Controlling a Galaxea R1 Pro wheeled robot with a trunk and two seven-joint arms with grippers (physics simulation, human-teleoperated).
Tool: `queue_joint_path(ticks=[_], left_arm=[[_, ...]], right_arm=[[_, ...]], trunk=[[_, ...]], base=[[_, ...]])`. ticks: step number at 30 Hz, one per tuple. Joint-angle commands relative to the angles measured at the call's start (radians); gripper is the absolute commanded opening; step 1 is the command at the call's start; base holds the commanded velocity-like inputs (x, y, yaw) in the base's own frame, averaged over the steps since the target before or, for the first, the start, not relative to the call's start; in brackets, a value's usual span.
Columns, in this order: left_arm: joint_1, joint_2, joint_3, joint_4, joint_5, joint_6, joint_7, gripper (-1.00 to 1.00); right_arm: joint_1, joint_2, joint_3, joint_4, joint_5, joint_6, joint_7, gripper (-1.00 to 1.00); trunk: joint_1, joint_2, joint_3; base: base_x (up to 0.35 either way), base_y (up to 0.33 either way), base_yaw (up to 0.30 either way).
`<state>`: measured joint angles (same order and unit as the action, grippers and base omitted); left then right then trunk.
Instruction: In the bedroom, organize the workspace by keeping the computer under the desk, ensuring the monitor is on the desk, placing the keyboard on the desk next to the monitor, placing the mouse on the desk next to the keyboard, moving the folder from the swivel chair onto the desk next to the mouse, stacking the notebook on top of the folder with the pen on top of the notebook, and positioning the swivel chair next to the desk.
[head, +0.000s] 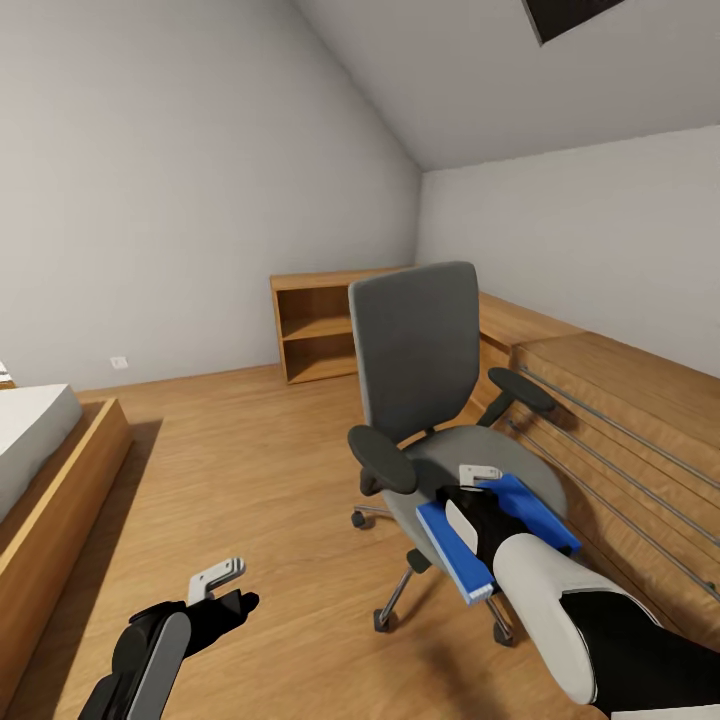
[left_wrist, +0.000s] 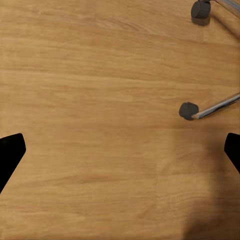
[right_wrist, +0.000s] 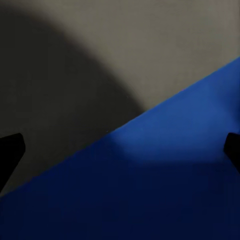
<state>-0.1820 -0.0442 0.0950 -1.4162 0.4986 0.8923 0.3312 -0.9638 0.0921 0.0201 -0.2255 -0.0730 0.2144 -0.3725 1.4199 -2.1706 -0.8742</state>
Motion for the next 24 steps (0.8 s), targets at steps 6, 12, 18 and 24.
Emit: queue_joint_path(ticks=[6,12,18,24], left_arm=[[-0.001,-0.001,0.002,-0.001,0.011,0.003,0.008,1.00],[-0.001,-0.001,0.002,-0.001,0.011,0.004,0.009,1.00],[-0.001,-0.001,0.002,-0.001,0.011,0.003,0.008,1.00],[-0.001,0.000,0.002,-0.001,0.011,0.002,0.007,1.00]], right_arm=[[0.000,0.000,-0.002,0.041,-0.013,0.005,-0.005,1.00],[0.000,0.000,-0.002,0.041,-0.013,0.004,-0.005,1.00],[0.000,0.000,-0.002,0.041,-0.013,0.005,-0.005,1.00],[0.000,0.000,-0.002,0.041,-0.013,0.004,-0.005,1.00]], trunk=[[-0.019,0.035,0.014],[-0.042,0.077,0.033],[-0.065,0.119,0.052],[-0.073,0.133,0.058]], base=[[0.000,0.000,0.000],[0.000,0.000,0.000],[0.000,0.000,0.000],[0.000,0.000,0.000]])
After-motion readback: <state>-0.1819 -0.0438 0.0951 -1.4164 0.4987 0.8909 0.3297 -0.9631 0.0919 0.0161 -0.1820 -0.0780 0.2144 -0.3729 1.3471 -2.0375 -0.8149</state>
